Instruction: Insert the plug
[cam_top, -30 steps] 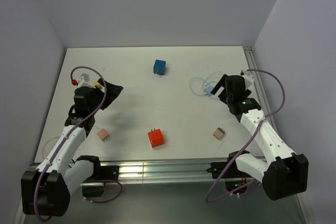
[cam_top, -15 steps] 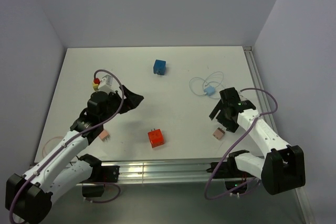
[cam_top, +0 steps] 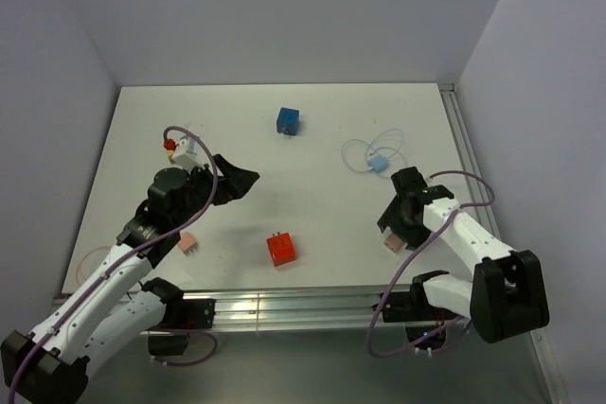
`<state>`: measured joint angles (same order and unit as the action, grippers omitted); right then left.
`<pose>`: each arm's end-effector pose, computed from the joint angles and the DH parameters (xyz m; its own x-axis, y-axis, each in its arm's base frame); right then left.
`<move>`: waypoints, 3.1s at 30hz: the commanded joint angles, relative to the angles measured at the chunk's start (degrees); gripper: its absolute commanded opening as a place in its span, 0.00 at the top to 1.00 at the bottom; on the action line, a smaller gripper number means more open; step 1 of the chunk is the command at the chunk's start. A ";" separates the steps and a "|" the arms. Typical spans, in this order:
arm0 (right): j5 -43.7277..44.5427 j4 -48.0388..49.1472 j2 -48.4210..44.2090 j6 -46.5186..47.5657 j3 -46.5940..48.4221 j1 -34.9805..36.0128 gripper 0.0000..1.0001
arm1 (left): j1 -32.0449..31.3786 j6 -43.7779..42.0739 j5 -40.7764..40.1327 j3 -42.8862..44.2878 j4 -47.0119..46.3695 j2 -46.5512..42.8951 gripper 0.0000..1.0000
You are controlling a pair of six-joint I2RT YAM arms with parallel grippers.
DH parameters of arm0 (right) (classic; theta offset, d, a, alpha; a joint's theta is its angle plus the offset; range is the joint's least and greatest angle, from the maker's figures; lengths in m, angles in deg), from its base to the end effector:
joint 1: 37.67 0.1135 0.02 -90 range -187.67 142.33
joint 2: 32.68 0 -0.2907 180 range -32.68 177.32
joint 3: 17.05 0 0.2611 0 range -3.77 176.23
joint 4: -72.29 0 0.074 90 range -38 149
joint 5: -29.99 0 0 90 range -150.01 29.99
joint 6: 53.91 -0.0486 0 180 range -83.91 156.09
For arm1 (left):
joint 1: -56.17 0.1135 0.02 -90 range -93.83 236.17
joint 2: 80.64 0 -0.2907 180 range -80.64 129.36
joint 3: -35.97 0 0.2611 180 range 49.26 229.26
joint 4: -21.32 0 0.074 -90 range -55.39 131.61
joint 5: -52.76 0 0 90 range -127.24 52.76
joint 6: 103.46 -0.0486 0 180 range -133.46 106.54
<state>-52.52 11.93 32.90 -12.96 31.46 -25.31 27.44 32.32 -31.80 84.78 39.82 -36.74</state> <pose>0.1733 0.0315 0.1823 -0.7642 0.5991 -0.2387 0.5992 0.7965 0.0810 0.1641 -0.0952 0.3087 -0.5445 -0.5151 -0.6619 0.2424 0.6589 -0.7121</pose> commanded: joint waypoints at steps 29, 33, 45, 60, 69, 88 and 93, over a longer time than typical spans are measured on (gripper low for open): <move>-21.11 19.04 -14.78 28.39 11.18 24.45 0.89 | -5.02 -0.63 23.31 11.31 1.28 12.25 0.16; -19.09 17.02 -13.12 33.23 14.61 33.57 0.89 | -5.11 4.22 29.45 12.54 1.29 15.77 0.18; -15.75 18.50 -8.10 36.49 17.34 41.95 0.93 | -13.89 12.22 29.20 13.69 3.66 26.15 0.16; -14.43 18.50 -10.82 37.81 17.34 46.70 0.97 | -17.58 16.62 27.88 11.49 2.09 25.62 0.16; -11.00 18.50 -13.99 37.28 17.33 47.23 0.96 | -18.11 16.19 31.65 8.86 -0.72 24.57 0.29; -8.90 18.34 -12.93 32.54 19.36 47.32 0.44 | -18.91 20.75 38.25 2.89 -16.72 24.66 1.00; 3.63 9.30 -15.40 22.90 21.20 47.23 0.10 | -18.91 14.36 28.60 5.07 -10.07 21.41 1.00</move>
<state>-59.49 24.50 19.92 16.96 48.33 22.07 8.94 51.05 1.11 88.15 28.72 -11.85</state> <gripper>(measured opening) 0.884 0.290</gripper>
